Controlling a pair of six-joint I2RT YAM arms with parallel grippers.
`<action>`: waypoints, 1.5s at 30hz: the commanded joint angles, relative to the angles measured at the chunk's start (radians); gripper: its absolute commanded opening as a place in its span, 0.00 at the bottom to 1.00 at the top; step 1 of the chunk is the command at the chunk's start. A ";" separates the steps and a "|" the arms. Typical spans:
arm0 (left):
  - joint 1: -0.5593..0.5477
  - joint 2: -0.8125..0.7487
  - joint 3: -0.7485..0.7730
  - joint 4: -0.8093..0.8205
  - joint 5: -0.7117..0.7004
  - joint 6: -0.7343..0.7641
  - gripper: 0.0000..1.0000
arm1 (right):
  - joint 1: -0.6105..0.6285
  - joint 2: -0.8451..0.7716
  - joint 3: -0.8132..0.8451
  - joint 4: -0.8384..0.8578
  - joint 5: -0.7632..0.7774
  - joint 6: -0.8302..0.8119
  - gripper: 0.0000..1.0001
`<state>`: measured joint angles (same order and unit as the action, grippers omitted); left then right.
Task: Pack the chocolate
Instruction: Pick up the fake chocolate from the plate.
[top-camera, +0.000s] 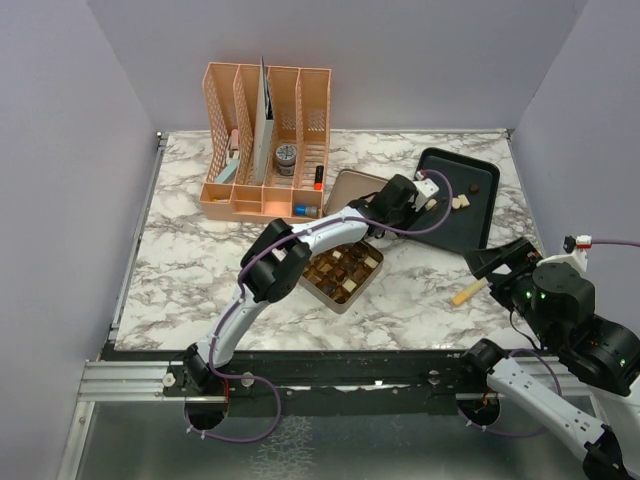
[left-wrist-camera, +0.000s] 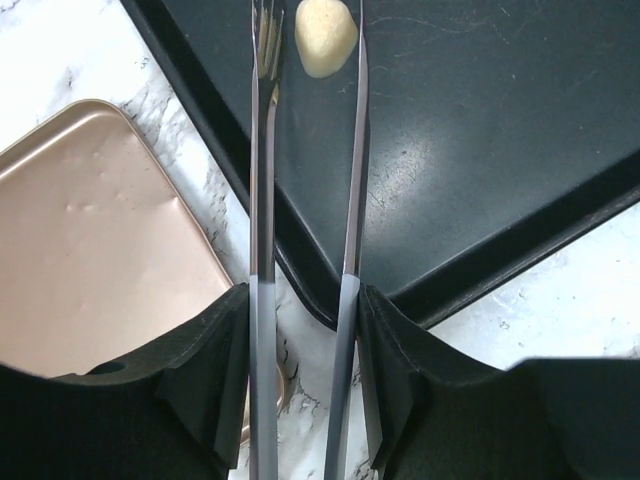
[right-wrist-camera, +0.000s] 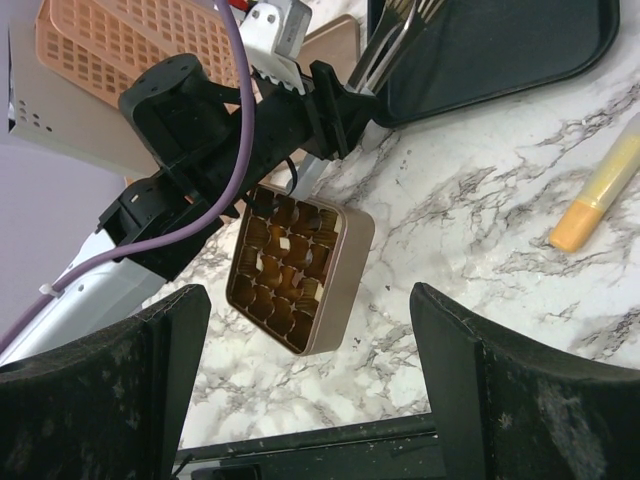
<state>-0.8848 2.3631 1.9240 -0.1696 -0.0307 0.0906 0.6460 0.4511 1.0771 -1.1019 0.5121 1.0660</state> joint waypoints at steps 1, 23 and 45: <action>-0.003 0.005 0.032 -0.004 0.002 -0.007 0.45 | -0.003 -0.007 0.019 -0.024 0.037 0.015 0.86; -0.002 -0.180 -0.033 -0.049 0.010 -0.100 0.32 | -0.003 -0.035 -0.014 -0.015 0.023 0.026 0.86; 0.030 -0.645 -0.373 -0.331 -0.101 -0.320 0.30 | -0.003 -0.045 -0.094 0.013 0.003 0.043 0.86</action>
<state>-0.8516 1.8431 1.6222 -0.4484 -0.1013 -0.1799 0.6460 0.4183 1.0069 -1.1007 0.5106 1.0958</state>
